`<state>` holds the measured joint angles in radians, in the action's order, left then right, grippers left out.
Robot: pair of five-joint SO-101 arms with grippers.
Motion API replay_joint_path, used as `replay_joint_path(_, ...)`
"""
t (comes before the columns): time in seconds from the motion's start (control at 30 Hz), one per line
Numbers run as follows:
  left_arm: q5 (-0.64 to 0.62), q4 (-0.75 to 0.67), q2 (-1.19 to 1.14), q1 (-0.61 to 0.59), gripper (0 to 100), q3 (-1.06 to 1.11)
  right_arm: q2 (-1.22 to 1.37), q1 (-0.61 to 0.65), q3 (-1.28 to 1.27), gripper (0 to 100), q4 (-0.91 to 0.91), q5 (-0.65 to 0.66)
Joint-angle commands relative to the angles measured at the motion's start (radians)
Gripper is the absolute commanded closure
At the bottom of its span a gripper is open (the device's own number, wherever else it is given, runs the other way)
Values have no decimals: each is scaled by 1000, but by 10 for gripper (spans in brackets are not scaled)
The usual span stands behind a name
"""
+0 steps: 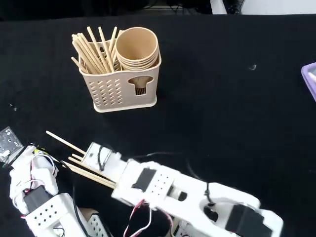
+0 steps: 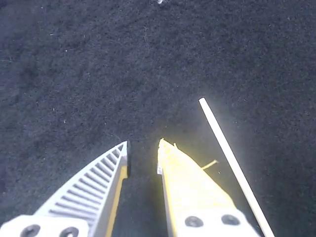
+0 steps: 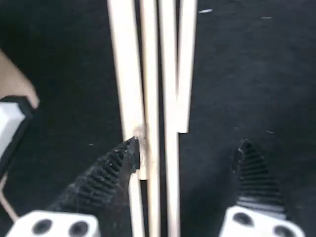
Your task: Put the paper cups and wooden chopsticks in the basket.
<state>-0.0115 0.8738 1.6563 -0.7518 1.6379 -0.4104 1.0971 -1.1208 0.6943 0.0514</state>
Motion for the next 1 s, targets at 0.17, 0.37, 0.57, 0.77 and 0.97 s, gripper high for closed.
replay_joint_path(0.17, -9, -20, 12, -10, 891, -38, 157, 77, 150, 694, -6, -28)
replay_joint_path(0.37, -9, -20, 12, -12, 891, -38, 305, 68, 228, 774, 89, -25)
replay_joint_path(0.57, -9, -20, 12, -12, 891, -38, 352, -97, 321, 980, 140, 28)
replay_joint_path(0.77, -9, -20, 12, -12, 891, -38, 348, -342, 371, 988, 244, 242)
replay_joint_path(0.97, -9, -20, 12, -12, 891, -38, 343, -532, 381, 988, 308, 361)
